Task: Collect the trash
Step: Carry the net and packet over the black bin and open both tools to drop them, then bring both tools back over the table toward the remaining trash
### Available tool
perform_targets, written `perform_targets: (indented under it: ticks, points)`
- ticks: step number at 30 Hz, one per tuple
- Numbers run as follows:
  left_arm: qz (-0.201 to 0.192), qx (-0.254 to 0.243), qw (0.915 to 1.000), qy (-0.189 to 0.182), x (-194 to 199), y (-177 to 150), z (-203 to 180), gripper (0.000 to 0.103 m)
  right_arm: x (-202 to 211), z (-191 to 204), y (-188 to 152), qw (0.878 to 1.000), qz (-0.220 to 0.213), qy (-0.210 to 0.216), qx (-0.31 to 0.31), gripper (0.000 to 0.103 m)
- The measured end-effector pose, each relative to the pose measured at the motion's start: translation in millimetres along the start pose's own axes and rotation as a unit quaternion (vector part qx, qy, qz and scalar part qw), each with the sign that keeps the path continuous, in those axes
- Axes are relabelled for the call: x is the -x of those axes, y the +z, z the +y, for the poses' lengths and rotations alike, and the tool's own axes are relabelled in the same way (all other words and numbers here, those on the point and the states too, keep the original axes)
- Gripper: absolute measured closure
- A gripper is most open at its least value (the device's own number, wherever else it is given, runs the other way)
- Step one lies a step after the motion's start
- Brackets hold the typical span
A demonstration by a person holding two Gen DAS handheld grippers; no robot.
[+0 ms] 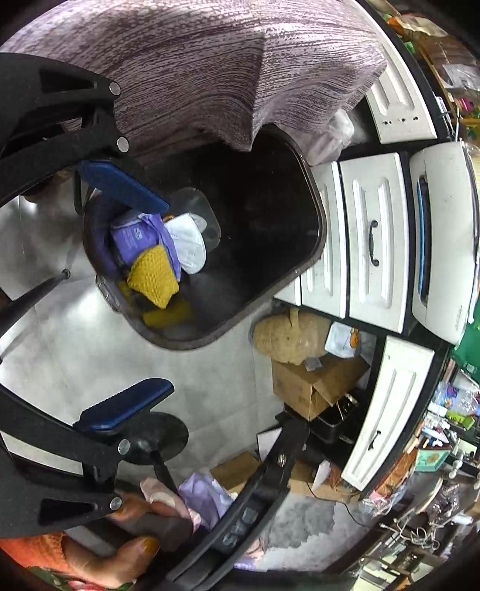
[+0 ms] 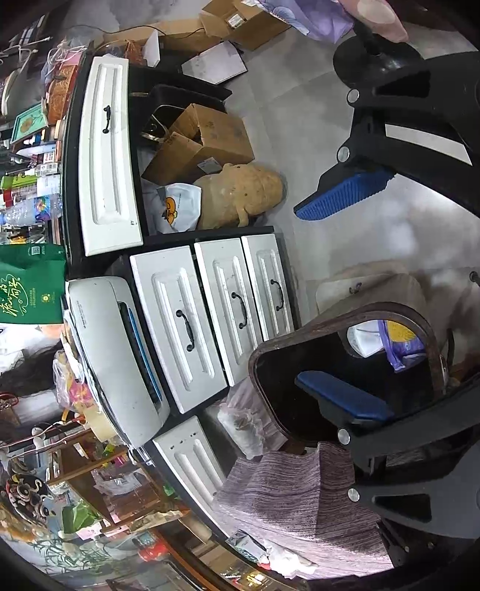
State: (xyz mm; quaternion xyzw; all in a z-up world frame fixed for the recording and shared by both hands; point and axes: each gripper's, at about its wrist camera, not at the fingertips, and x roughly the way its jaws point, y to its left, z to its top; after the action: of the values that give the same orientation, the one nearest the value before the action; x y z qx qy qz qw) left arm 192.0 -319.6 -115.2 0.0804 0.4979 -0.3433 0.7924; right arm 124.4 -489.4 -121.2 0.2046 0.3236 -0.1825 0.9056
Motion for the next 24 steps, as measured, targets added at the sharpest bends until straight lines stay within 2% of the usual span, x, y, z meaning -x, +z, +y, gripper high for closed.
perform_targets:
  ticks: [5,12,19,24]
  points:
    - [-0.018,-0.01,0.9996,-0.017,21,-3,-10,0.012,0,0,2,1.0,0.0,-0.001,-0.002,0.019]
    - [-0.07,-0.02,0.9969,-0.028,67,-8,-17,0.009,2,6,2,1.0,0.001,0.003,0.008,0.019]
    - [-0.128,-0.014,0.9916,-0.011,111,-11,-4,0.006,11,33,3,0.999,-0.006,0.026,0.034,0.019]
    - [-0.147,0.002,0.9891,0.007,131,-16,15,0.006,19,66,4,0.996,-0.012,0.055,0.064,0.019]
